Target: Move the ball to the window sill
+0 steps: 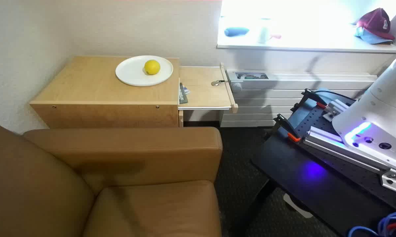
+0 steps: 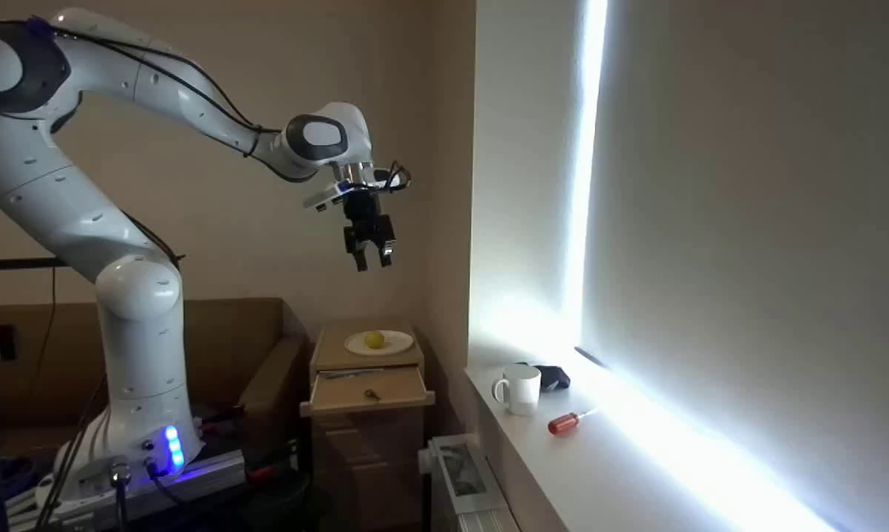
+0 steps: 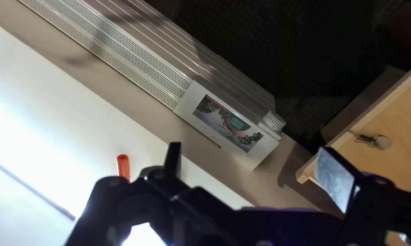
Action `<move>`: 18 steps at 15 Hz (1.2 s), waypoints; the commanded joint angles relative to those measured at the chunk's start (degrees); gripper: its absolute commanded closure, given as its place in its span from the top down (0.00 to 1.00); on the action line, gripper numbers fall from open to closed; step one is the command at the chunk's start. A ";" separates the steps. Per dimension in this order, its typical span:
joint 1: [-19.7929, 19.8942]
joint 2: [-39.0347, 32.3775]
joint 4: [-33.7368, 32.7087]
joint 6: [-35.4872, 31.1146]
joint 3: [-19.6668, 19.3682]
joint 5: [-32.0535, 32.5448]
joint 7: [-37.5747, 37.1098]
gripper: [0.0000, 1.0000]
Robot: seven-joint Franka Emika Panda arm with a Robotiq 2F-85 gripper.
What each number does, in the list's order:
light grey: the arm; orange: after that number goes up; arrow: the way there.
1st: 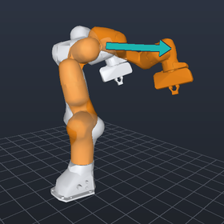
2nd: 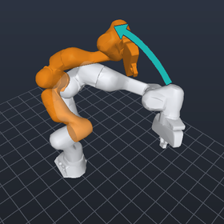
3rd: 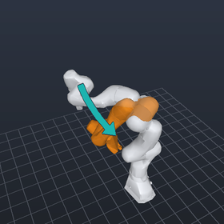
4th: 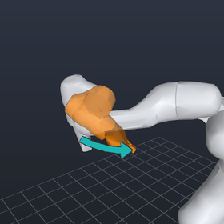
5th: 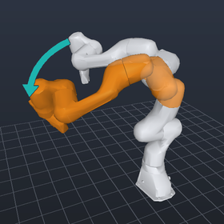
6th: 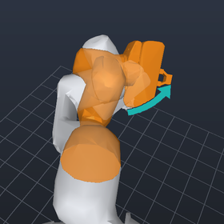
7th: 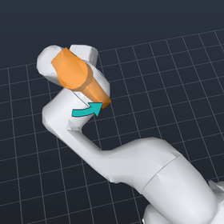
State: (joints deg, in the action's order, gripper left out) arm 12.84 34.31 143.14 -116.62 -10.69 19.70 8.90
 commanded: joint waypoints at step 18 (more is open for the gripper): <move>-27.38 -12.68 -4.26 0.60 22.98 -12.82 -3.81 1.00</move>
State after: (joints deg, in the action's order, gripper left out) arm -15.91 21.48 138.29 -117.10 12.02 5.10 5.35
